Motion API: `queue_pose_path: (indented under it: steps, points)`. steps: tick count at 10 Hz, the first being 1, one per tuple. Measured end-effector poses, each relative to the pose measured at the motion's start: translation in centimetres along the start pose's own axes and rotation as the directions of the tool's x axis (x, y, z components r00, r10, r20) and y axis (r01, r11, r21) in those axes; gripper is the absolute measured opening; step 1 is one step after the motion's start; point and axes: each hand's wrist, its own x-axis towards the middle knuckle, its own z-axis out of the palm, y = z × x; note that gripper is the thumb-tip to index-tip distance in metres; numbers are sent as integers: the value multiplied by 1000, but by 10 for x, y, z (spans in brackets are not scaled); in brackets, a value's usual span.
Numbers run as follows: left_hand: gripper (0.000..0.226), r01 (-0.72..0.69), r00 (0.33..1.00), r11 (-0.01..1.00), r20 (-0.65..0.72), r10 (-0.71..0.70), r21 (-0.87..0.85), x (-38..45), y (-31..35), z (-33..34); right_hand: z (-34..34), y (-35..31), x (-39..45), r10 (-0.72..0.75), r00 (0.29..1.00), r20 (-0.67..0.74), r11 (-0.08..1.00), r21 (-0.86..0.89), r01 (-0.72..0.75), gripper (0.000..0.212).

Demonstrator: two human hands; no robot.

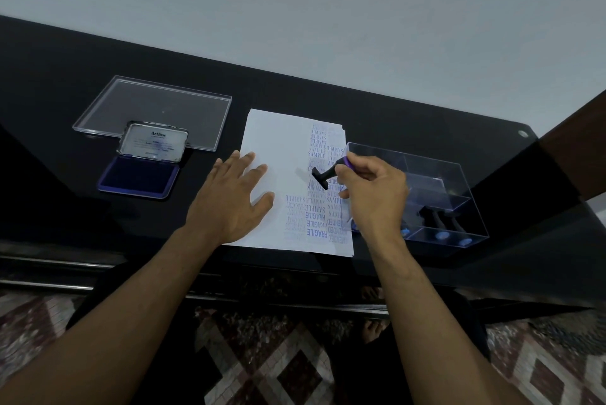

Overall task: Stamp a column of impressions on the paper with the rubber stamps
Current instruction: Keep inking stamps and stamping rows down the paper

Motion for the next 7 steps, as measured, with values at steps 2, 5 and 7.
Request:
queue_pose_path:
  steps: [2, 5, 7]
  points:
    - [81, -3, 1000, 1000, 2, 3, -1, 0, 0, 1, -1, 2, 0, 5, 1000, 13, 1000, -3, -5, 26]
    - [81, -3, 1000, 1000, 2, 3, -10, 0, 0, 1, 0, 6, 1, 6, 1000, 19, 1000, -26, -5, 28]
    - [82, -1, 1000, 1000, -2, 1, -14, -1, 1, -1, 0, 7, 2, 6, 1000, 23, 1000, -29, -6, 28]
